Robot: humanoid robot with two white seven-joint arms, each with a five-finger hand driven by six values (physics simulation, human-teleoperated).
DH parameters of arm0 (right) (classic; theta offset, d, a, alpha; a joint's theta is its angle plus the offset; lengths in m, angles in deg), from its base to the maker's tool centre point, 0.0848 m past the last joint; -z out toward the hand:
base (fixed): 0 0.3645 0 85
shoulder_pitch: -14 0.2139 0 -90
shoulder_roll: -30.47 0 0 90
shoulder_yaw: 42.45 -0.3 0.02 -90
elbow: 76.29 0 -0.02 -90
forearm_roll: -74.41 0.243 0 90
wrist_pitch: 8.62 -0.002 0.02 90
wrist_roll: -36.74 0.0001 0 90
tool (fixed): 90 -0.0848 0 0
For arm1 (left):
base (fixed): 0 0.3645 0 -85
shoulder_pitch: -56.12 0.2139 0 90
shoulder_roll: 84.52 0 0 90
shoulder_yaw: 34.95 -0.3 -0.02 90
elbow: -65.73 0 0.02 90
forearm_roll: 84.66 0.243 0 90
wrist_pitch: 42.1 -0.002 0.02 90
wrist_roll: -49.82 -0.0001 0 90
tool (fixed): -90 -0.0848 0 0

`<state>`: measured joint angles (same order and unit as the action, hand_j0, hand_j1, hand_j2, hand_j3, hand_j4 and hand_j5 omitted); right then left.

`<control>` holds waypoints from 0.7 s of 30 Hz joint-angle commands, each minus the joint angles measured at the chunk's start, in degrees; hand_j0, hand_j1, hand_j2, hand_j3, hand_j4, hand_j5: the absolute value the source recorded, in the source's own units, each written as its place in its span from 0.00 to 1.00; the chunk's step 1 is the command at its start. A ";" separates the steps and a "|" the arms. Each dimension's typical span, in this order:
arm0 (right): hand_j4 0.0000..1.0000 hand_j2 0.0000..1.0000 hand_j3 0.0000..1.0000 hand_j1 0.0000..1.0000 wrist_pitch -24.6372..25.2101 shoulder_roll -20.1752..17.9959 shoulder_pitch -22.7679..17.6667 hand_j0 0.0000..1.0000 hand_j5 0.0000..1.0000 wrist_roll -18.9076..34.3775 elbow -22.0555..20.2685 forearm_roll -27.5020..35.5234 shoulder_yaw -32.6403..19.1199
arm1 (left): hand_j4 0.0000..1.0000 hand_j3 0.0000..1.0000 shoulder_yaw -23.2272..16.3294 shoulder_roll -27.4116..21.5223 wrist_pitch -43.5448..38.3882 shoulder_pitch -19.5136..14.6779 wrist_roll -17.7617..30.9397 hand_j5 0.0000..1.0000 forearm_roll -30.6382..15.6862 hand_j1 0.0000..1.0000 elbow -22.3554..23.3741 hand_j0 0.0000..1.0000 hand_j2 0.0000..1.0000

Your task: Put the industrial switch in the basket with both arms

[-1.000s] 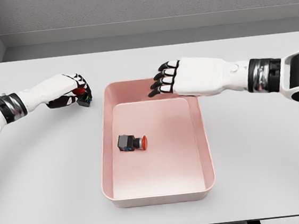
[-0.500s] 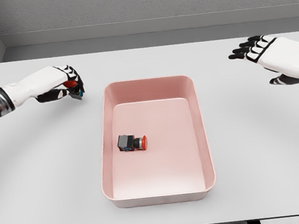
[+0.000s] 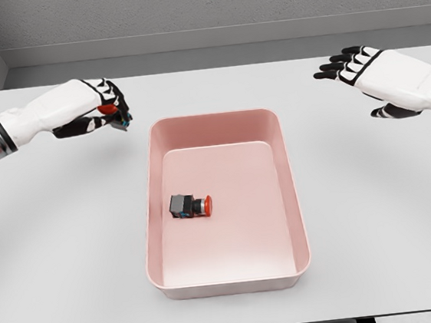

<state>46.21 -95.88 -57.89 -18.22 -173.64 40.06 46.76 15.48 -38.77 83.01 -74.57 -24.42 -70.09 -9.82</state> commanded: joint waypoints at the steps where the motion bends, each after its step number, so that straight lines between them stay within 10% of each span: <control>1: 1.00 1.00 1.00 1.00 0.17 0.05 0.00 1.00 1.00 -0.03 -0.11 -0.19 0.00 | 0.46 0.46 0.46 -0.31 -0.11 0.00 0.06 0.46 -0.69 0.46 -1.54 0.46 0.46; 21: 1.00 1.00 1.00 1.00 0.17 2.51 -0.62 1.00 1.00 -0.03 -0.29 -1.42 1.41 | 0.46 0.46 0.37 0.13 -0.11 2.20 0.24 0.46 -1.30 0.46 -19.73 0.46 0.46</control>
<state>46.20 -93.67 -58.42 -18.22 -173.87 38.38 48.09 15.87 -39.28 83.04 -72.29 -24.20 -70.85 -27.20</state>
